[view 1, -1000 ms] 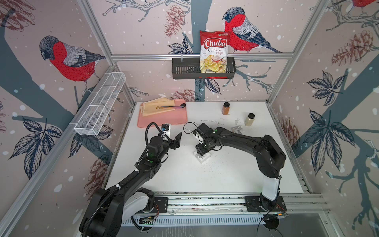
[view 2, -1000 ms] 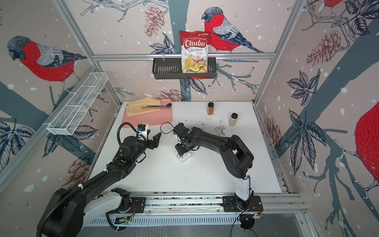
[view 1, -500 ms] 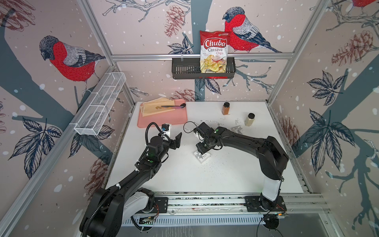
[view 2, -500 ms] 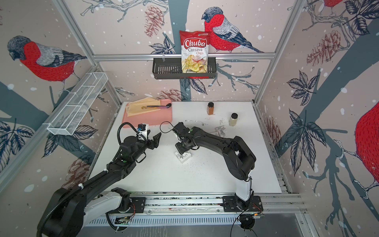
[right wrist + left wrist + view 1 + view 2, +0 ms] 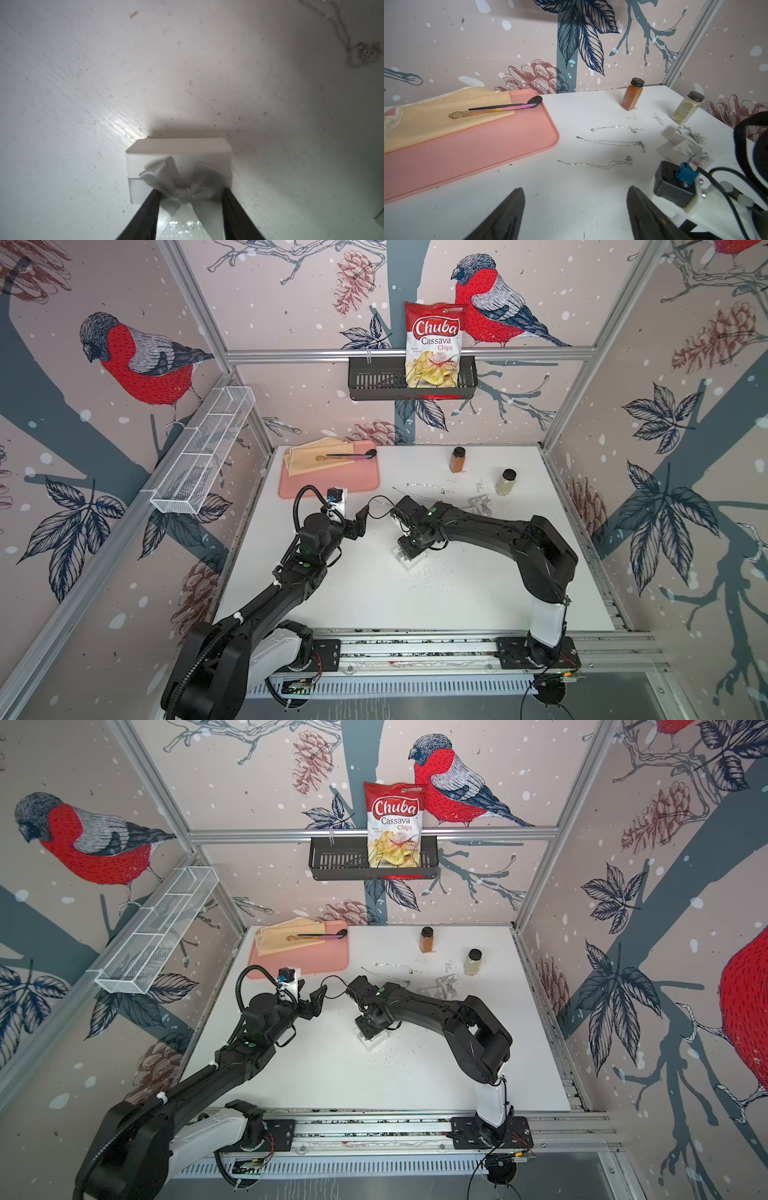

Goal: Take the necklace out of the lift-off lid jewelry box
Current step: Close the lid on the jewelry box, then reset both arms

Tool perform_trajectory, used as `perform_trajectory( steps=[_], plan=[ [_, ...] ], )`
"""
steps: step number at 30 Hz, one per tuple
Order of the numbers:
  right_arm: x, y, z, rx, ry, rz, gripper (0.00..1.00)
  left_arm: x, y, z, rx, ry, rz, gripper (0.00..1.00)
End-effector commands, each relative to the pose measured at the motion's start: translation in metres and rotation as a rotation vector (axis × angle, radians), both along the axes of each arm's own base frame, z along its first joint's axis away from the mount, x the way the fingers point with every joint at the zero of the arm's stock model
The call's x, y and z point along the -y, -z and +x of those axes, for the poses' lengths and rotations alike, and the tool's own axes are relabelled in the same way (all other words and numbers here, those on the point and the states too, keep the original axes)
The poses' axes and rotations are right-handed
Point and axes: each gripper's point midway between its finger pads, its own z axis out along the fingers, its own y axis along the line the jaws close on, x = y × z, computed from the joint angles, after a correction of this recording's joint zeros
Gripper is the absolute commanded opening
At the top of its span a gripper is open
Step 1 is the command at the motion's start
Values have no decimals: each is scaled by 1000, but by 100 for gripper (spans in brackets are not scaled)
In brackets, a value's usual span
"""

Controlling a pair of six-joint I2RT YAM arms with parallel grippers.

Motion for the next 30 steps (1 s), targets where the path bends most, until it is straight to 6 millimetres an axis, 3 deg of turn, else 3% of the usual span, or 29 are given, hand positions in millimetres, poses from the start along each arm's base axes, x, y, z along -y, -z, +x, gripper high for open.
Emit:
perform_trajectory(
  steps=[1, 6, 9, 13, 18, 21, 24, 27, 30],
  plan=[
    [2, 13, -6, -24, 3, -29, 49, -1, -9, 2, 24, -8, -5, 81],
    [4, 15, -5, -16, 5, -48, 48, -3, -10, 2, 24, -16, -4, 81],
    [2, 2, 0, 0, 14, 1, 48, -4, -10, 2, 24, -23, 7, 81],
    [4, -37, 25, 59, 64, 135, 51, -16, -9, 8, 24, -87, 56, 82],
    [26, -97, 73, 199, 171, 307, 57, -46, -11, 19, 30, -192, 82, 83],
    [51, -125, 102, 332, 223, 360, 59, -70, -4, 28, 14, -270, 114, 83],
    [86, -146, 128, 458, 295, 397, 69, -96, 8, 37, -7, -352, 121, 83],
    [134, -160, 148, 577, 397, 441, 77, -118, 21, 42, 6, -400, 113, 84],
    [197, -163, 157, 723, 544, 466, 84, -137, 33, 39, 41, -480, 107, 87]
  ],
)
